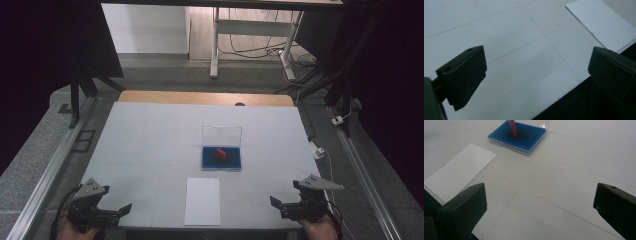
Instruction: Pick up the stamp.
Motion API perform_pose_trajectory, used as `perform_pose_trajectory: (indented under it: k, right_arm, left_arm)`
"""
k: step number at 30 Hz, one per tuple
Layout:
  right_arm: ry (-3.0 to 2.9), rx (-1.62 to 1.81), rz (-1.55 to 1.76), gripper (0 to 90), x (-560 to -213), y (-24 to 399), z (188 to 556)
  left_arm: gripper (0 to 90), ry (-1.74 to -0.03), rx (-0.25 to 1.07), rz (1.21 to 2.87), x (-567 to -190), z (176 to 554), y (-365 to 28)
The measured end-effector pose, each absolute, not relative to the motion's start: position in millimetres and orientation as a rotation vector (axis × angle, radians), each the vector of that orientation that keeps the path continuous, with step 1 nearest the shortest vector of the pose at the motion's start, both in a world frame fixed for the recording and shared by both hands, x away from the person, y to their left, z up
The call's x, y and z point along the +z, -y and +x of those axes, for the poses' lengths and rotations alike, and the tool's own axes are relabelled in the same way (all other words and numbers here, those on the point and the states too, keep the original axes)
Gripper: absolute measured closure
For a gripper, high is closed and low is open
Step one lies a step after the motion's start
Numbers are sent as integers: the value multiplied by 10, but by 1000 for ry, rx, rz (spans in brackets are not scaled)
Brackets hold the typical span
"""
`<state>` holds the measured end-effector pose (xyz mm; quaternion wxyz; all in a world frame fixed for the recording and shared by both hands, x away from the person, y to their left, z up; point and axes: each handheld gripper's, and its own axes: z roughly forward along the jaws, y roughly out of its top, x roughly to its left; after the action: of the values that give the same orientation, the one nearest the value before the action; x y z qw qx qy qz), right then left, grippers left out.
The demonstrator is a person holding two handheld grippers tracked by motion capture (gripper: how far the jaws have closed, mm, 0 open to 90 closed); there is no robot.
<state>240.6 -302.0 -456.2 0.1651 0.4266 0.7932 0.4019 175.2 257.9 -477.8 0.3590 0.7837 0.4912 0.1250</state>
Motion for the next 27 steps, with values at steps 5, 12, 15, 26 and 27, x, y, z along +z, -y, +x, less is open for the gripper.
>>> perform_pose_trajectory:
  k: [5, 12, 15, 26, 27]
  right_arm:
    - [-2249, 1116, 1186, 0, -4561, 2986, 2386]
    - [-2236, 1121, 1174, 0, -4550, 2981, 2350]
    - [-2249, 1116, 1164, 0, -4553, 2970, 2344]
    - [-2287, 1083, 1167, 0, -4564, 2946, 2359]
    - [-2288, 1082, 1169, 0, -4564, 2947, 2360]
  left_arm:
    - [30, -1270, 321, 2021, -4776, 1745, -2582]
    - [30, -1269, 314, 2015, -4774, 1748, -2589]
    - [31, -1270, 313, 2017, -4774, 1749, -2588]
    - [32, -1273, 313, 2025, -4777, 1761, -2574]
    - [33, -1274, 314, 2027, -4778, 1764, -2572]
